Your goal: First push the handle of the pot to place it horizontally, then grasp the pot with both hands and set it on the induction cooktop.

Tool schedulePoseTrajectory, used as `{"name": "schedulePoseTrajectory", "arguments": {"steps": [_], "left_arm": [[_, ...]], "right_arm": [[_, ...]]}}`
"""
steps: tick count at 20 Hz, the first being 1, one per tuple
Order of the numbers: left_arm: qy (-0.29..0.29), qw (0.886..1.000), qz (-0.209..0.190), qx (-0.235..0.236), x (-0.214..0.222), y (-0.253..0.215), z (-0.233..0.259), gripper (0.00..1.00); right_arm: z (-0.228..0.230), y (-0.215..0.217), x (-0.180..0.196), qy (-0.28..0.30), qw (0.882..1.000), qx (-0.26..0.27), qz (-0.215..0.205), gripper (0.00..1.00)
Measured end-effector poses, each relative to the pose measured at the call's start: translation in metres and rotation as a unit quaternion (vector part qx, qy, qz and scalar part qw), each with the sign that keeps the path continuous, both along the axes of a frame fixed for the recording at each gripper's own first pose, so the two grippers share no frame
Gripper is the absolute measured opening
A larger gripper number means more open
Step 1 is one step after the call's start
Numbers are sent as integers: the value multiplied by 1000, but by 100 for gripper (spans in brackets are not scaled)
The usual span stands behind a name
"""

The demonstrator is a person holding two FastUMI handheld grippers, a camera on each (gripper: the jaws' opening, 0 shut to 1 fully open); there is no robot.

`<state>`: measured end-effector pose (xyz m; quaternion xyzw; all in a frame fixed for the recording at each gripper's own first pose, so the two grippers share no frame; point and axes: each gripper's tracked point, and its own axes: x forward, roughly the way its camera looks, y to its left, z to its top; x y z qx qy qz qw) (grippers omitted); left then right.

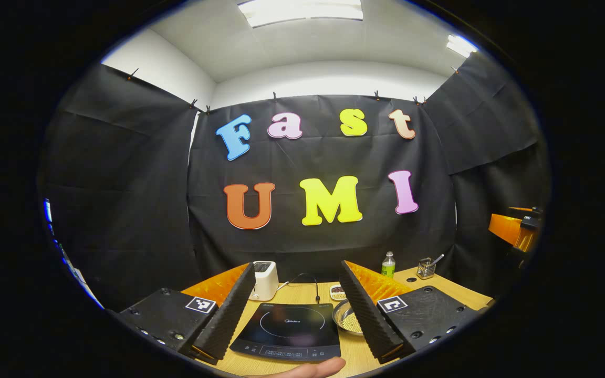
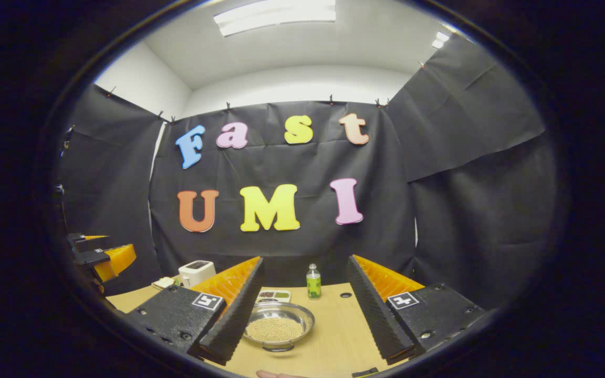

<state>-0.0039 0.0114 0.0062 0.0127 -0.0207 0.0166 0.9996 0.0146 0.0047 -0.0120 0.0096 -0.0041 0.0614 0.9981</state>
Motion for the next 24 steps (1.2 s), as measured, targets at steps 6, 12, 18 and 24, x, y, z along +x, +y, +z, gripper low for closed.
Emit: {"name": "schedulePoseTrajectory", "arguments": {"steps": [6, 12, 18, 24], "left_arm": [[3, 1000, 23, 11, 4, 9, -9, 96], [12, 1000, 28, 4, 10, 15, -20, 95], [16, 999, 28, 10, 13, 14, -27, 95], [29, 999, 27, 10, 17, 13, -41, 95]], "right_arm": [[-27, 20, 13, 14, 999, -3, 30, 79], [-91, 61, 23, 87, 991, -17, 104, 24], [-151, 74, 37, 146, 983, -36, 106, 4], [-216, 89, 43, 213, 968, -65, 114, 1]]}}
